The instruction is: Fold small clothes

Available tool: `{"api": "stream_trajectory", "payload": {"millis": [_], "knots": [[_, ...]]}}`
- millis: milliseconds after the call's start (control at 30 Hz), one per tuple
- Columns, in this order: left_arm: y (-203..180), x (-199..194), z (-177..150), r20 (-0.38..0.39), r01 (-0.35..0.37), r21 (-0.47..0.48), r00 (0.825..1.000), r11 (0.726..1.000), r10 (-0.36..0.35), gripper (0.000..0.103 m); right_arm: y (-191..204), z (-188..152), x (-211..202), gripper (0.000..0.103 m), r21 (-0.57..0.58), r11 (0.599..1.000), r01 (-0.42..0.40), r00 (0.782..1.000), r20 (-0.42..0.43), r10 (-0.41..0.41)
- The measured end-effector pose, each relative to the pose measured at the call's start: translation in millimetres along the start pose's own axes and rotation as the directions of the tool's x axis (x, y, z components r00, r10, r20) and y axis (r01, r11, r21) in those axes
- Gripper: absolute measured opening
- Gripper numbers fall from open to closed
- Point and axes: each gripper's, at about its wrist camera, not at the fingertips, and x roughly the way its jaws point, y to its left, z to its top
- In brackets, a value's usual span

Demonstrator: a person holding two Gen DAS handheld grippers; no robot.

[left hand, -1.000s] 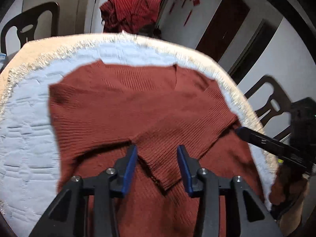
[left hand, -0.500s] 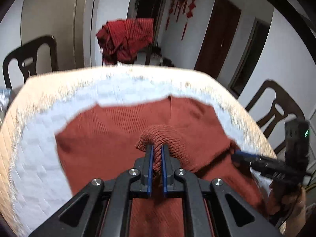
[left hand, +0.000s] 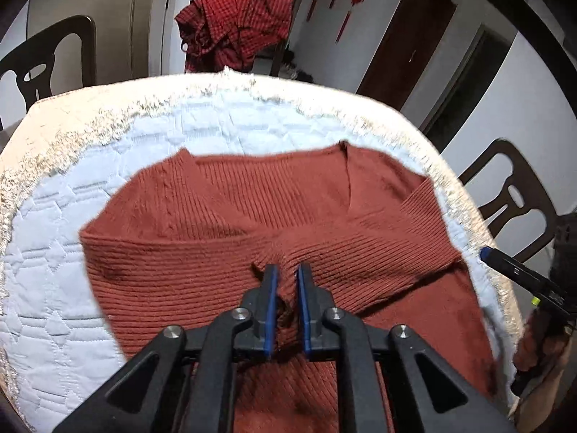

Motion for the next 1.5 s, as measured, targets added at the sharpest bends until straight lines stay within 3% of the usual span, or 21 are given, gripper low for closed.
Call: {"api": "stream_trajectory", "payload": {"millis": [133,267,300,367,567,733,867,1067,1200,1333,1500], "knots": [[13,-12,4,0.025,-0.036,-0.028,0.999,0.999,0.037,0.021,0,20,25,0.036,-0.007,0.999,0.039,0.999,-0.014,-0.039],[11,-15,2,0.028,-0.025,-0.033,0.999,0.999,0.026,0.021,-10,40,58,0.036,-0.006,0.995,0.098,0.993,-0.063,-0.099],[7,-15,1,0.030,-0.020,-0.025,0.999,0.999,0.021,0.021,-11,42,63,0.029,-0.014,0.994,0.109,0.991,-0.074,-0.109],[1,-10,1,0.027,-0.008,-0.019,1.000,1.000,0.009,0.021,-13,44,72,0.003,-0.045,0.987,0.153,0.984,-0.090,-0.156],[0,10,-1,-0.016,-0.015,-0.034,1.000,0.999,0.014,0.021,-46,45,76,0.003,0.006,0.969,0.246,0.965,-0.097,-0.245],[4,6,-2,0.005,-0.019,-0.064,1.000,0.998,0.019,0.021,-48,45,56,0.003,0.043,0.985,0.166,0.985,-0.059,-0.164],[-13,3,4,0.038,-0.005,-0.026,0.999,1.000,0.006,0.021,-27,45,44,0.003,-0.019,0.995,0.095,0.995,-0.029,-0.095],[-22,38,3,-0.023,-0.057,0.019,0.998,0.998,0.058,0.021,-11,40,80,0.003,-0.117,0.984,0.136,0.980,-0.129,-0.151],[-24,23,0,-0.004,-0.073,0.023,0.997,0.997,0.073,0.021,-9,38,66,0.005,-0.119,0.982,0.144,0.981,-0.110,-0.157],[-24,-7,-20,0.038,-0.057,0.040,0.998,0.998,0.055,0.021,5,22,37,0.010,-0.171,0.980,0.098,0.990,-0.079,-0.113],[-3,-3,-39,0.011,-0.101,-0.013,0.995,0.995,0.101,0.021,3,0,51,0.010,-0.214,0.970,0.120,0.976,-0.152,-0.154]]}}
